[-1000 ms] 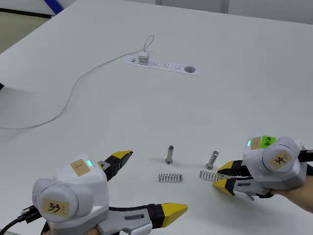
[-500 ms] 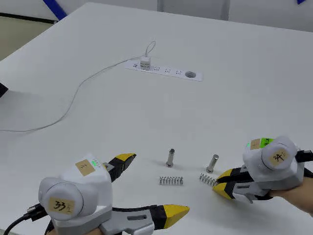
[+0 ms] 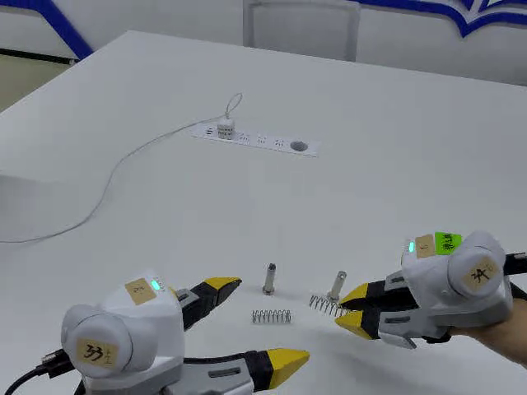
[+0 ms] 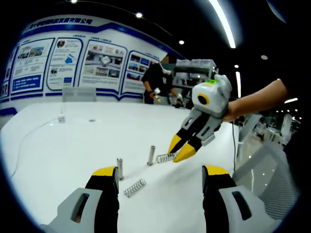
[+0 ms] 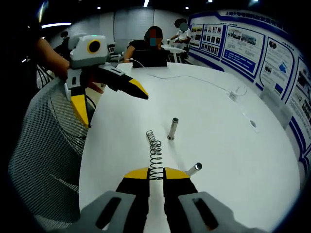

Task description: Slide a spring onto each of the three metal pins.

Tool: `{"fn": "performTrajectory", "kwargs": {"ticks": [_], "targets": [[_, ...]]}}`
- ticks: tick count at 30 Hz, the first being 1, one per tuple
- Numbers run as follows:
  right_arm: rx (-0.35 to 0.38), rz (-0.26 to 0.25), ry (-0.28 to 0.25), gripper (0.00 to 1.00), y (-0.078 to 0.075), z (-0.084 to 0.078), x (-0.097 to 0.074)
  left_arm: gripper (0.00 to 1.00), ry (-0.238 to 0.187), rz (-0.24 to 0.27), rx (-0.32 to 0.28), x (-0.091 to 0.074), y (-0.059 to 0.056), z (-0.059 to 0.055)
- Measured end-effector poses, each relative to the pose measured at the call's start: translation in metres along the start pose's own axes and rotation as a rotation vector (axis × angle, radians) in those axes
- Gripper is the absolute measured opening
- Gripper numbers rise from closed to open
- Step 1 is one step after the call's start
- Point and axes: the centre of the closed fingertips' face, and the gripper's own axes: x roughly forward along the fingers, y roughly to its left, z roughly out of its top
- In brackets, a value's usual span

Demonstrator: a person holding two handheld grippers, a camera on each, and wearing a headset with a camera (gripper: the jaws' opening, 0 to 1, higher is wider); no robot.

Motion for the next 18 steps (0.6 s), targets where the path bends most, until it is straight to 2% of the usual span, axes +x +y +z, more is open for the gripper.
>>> {"fn": "performTrajectory", "kwargs": {"ticks": [3, 7, 12, 18], "targets": [[-0.047, 0.001, -0.007, 0.11, 0.004, 0.01, -0.009, 0.65, -0.005, -0.03, 0.015, 0.002, -0.006, 0.006], [-0.106, -0.001, -0.023, 0.11, 0.01, 0.024, -0.018, 0.63, 0.045, -0.098, 0.11, 0.007, -0.017, 0.005], [-0.178, 0.0, -0.024, 0.11, 0.019, 0.034, -0.025, 0.55, 0.064, -0.162, 0.191, 0.014, -0.031, 0.01], [-0.278, 0.024, -0.006, 0.11, 0.033, 0.038, -0.029, 0.48, 0.069, -0.208, 0.224, 0.018, -0.043, 0.014]]}}
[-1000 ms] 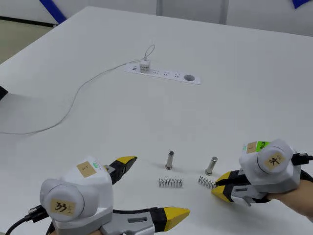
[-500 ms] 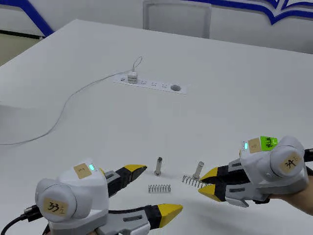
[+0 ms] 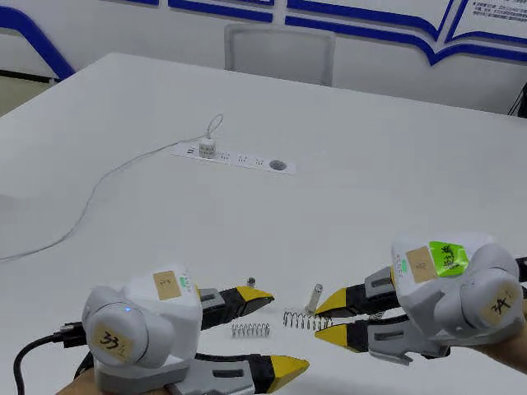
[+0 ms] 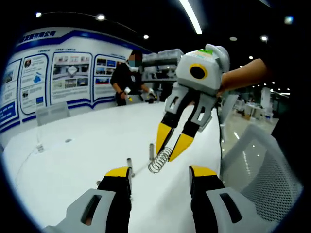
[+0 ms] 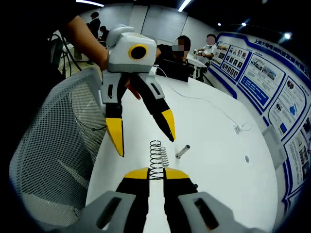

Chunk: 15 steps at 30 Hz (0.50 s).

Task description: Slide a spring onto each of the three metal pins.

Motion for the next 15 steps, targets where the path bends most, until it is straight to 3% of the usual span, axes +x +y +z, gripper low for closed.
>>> {"fn": "performTrajectory", "kwargs": {"ticks": [6, 12, 15], "targets": [[-0.063, 0.017, 0.004, 0.11, 0.007, 0.005, -0.002, 0.44, 0.008, -0.043, 0.039, 0.001, -0.008, 0.003], [-0.084, 0.019, -0.002, 0.11, 0.008, 0.009, -0.002, 0.25, 0.034, -0.079, 0.091, 0.0, -0.013, 0.002], [-0.09, 0.022, 0.002, 0.11, 0.009, 0.009, -0.001, 0.21, 0.034, -0.081, 0.09, 0.001, -0.012, 0.003]]}}
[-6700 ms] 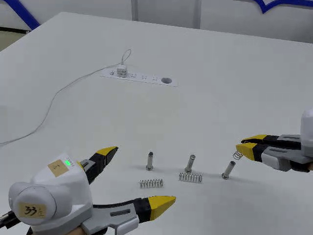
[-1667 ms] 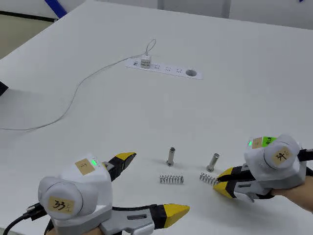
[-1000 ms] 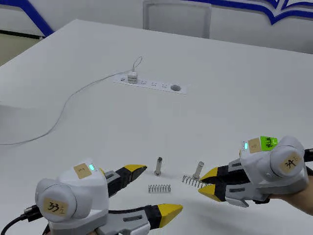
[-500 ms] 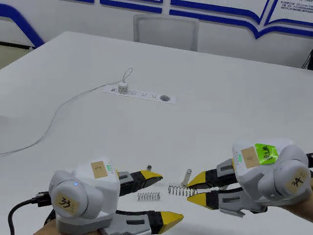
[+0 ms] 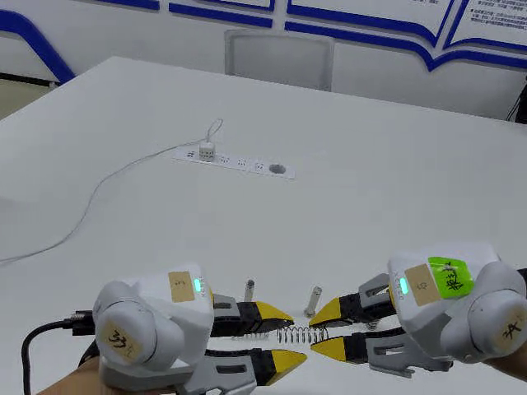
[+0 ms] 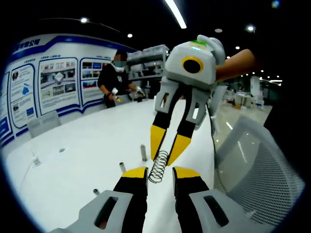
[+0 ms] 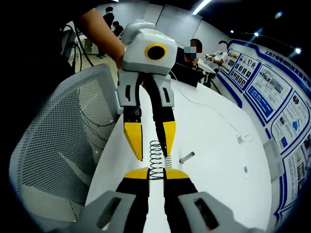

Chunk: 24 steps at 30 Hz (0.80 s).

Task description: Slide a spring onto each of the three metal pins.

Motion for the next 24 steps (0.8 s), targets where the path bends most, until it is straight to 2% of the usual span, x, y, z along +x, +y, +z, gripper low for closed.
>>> {"fn": "performTrajectory", "kwargs": {"ticks": [5, 6, 7, 8, 9, 11, 14, 24], "targets": [[-0.016, 0.012, 0.002, 0.11, 0.0034, -0.0005, -0.0011, 0.14, -0.008, -0.008, 0.008, 0.0, 0.0001, 0.002], [-0.013, 0.011, -0.001, 0.11, 0.003, 0.0005, -0.0019, 0.13, -0.007, -0.015, 0.026, -0.0002, -0.0008, 0.0019], [-0.01, 0.012, -0.003, 0.11, 0.0032, 0.0012, -0.0026, 0.13, 0.0, -0.016, 0.072, -0.0006, -0.0005, 0.0015], [-0.009, 0.005, -0.01, 0.11, 0.0016, 0.0028, -0.0033, 0.13, 0.005, 0.006, 0.14, -0.0003, 0.0018, 0.0017], [-0.009, 0.003, -0.008, 0.11, 0.0007, 0.0028, -0.0037, 0.12, 0.01, -0.001, 0.149, 0.0003, -0.0002, 0.0008], [-0.032, 0.0, 0.005, 0.11, -0.0009, 0.0012, -0.0045, 0.1, 0.017, -0.011, 0.155, 0.0019, -0.0041, -0.0001], [-0.047, 0.008, 0.01, 0.11, 0.001, 0.0006, -0.0047, 0.1, 0.02, -0.013, 0.181, 0.0022, -0.0026, 0.0002], [-0.017, 0.008, -0.001, 0.13, -0.0007, -0.0001, -0.0058, 0.09, 0.024, -0.028, 0.197, 0.0026, -0.0032, 0.0025]]}}
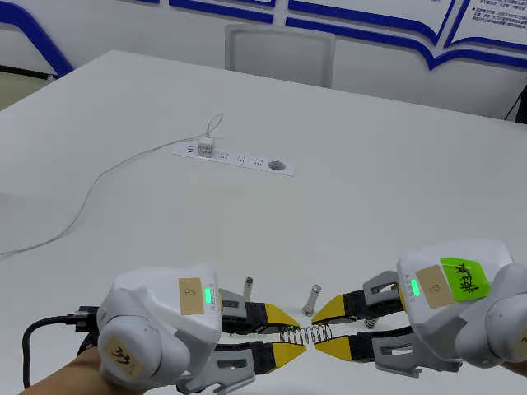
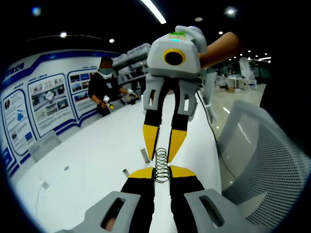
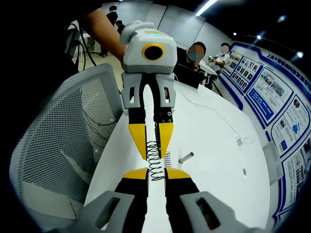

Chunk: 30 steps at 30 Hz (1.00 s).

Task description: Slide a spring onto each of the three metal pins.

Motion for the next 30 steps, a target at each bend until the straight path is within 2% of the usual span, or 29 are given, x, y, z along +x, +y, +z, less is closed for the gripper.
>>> {"fn": "performTrajectory", "kwargs": {"ticks": [3, 6, 11, 16, 18, 22, 26, 28, 29, 30], "targets": [[0.015, -0.008, 0.025, 0.2, -0.003, -0.006, 0.002, 0.09, -0.006, -0.003, 0.0, 0.0, 0.0, 0.002], [0.019, 0.013, 0.021, 0.13, 0.0, -0.007, 0.002, 0.09, -0.002, -0.002, 0.007, 0.0, 0.0, 0.002], [0.037, 0.026, 0.014, 0.12, 0.0, -0.007, 0.002, 0.1, -0.003, -0.005, 0.01, 0.0, 0.0, 0.002], [0.06, 0.04, -0.005, 0.11, 0.002, -0.001, -0.001, 0.09, 0.022, -0.01, 0.039, 0.0, -0.002, -0.002], [0.075, 0.041, -0.018, 0.11, 0.002, 0.003, -0.003, 0.09, 0.02, -0.005, 0.027, 0.0, -0.002, -0.002], [0.134, 0.043, -0.084, 0.11, -0.001, 0.014, -0.009, 0.1, 0.004, 0.007, 0.001, -0.001, 0.0, 0.0], [0.14, 0.047, -0.091, 0.11, 0.001, 0.017, -0.009, 0.1, 0.004, 0.011, 0.002, -0.002, 0.0, 0.001], [0.155, 0.055, -0.113, 0.11, 0.002, 0.021, -0.009, 0.1, 0.011, 0.011, 0.005, -0.002, 0.0, -0.001], [0.164, 0.059, -0.129, 0.11, 0.003, 0.024, -0.01, 0.1, 0.013, 0.011, 0.005, -0.001, -0.001, -0.001], [0.19, 0.071, -0.186, 0.11, 0.004, 0.034, -0.011, 0.1, 0.013, 0.005, 0.005, -0.001, -0.002, -0.002]]}}
